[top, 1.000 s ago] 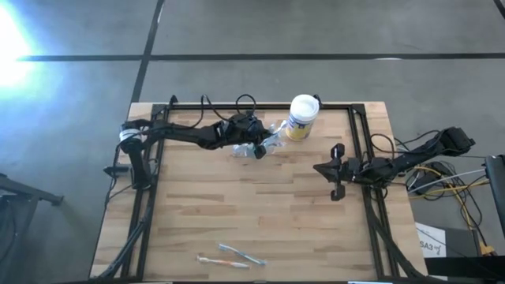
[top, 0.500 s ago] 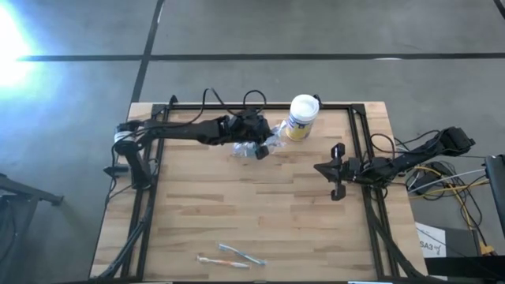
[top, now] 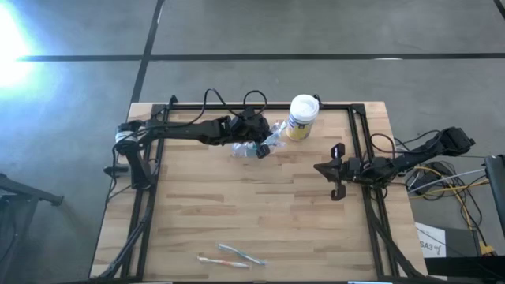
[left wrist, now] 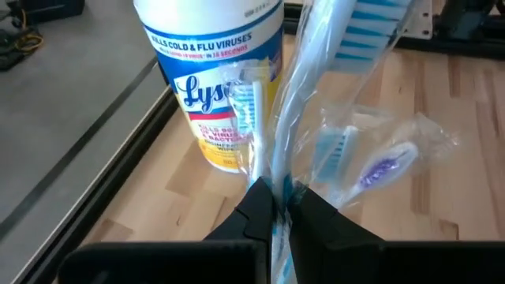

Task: Pick & Place toothbrushing station
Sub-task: Put the blue toothbrush into the right section of the transparent organizer

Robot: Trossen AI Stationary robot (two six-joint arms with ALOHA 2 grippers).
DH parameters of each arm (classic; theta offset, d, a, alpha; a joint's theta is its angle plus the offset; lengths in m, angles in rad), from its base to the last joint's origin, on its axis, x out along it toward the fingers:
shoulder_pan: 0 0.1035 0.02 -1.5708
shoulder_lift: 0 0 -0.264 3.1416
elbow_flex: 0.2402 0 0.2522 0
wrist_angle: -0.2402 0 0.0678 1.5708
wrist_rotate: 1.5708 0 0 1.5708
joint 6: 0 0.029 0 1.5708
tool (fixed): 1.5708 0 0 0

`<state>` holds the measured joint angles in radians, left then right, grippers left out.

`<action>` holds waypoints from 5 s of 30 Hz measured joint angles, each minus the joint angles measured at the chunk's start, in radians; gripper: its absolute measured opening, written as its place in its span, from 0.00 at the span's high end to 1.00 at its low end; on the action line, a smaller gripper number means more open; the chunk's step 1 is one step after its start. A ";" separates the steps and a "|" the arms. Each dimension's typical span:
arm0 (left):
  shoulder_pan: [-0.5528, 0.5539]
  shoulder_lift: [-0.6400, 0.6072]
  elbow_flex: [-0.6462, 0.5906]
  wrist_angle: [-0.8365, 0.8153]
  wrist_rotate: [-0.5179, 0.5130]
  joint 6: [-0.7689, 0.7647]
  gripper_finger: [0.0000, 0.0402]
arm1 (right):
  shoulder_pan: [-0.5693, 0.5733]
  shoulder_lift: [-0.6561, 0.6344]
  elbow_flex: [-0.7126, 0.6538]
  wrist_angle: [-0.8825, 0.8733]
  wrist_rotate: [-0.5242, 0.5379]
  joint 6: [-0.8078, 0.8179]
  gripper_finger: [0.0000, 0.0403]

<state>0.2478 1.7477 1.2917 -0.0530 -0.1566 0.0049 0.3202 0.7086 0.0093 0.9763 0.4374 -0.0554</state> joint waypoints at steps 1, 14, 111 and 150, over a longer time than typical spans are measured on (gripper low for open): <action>0.000 0.000 0.000 0.002 0.000 -0.004 0.95 | 0.000 0.000 0.000 0.000 0.000 0.000 0.98; 0.000 0.071 -0.002 0.017 0.023 0.002 0.95 | 0.000 0.000 0.000 0.005 0.000 -0.004 0.98; -0.263 -1.507 -1.055 0.142 0.147 -0.062 0.99 | 0.000 0.001 0.000 0.000 0.001 0.022 0.98; -0.263 -1.723 -1.284 0.068 0.138 -0.111 0.94 | 0.010 0.020 0.074 -0.098 0.011 0.055 0.98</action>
<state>-0.0151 0.0250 0.0078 0.0150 -0.0183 -0.1057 0.3302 0.7290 0.0838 0.8781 0.4483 -0.0008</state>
